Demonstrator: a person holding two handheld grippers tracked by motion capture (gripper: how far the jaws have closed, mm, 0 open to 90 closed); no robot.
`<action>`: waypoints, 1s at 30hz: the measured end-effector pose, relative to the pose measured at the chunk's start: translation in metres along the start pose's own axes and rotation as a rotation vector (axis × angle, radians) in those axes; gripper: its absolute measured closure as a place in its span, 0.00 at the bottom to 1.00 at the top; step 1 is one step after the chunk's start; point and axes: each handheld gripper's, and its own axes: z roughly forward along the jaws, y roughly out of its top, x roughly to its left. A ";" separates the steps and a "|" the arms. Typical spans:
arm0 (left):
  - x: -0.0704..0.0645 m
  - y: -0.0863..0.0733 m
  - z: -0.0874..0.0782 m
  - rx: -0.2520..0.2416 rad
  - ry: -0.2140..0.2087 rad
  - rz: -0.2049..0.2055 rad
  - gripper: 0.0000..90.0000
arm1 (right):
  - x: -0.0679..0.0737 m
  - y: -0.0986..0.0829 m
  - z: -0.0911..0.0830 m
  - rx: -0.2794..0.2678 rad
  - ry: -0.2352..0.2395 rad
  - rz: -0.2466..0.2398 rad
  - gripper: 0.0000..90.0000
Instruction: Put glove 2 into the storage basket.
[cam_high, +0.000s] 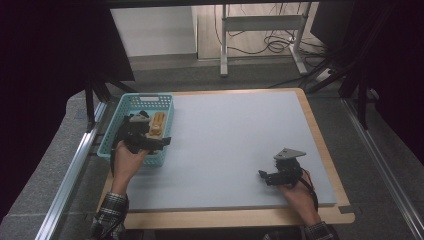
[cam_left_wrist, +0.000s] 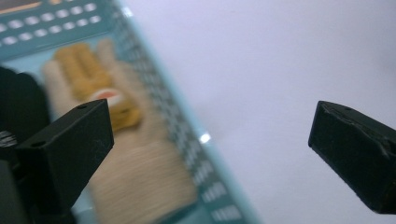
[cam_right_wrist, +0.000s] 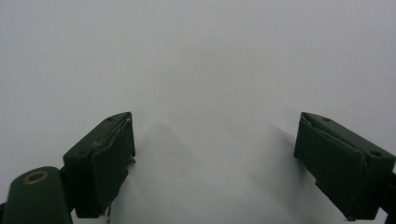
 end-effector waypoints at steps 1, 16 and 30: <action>-0.005 0.000 0.001 -0.008 -0.007 0.009 0.00 | 0.000 0.000 0.000 0.000 0.000 0.001 0.13; -0.086 -0.025 0.032 -0.032 -0.137 0.174 0.00 | 0.000 0.000 0.000 0.000 0.000 0.001 0.13; -0.124 -0.068 0.083 0.117 -0.127 0.289 0.00 | 0.000 0.000 0.000 -0.001 0.000 0.000 0.13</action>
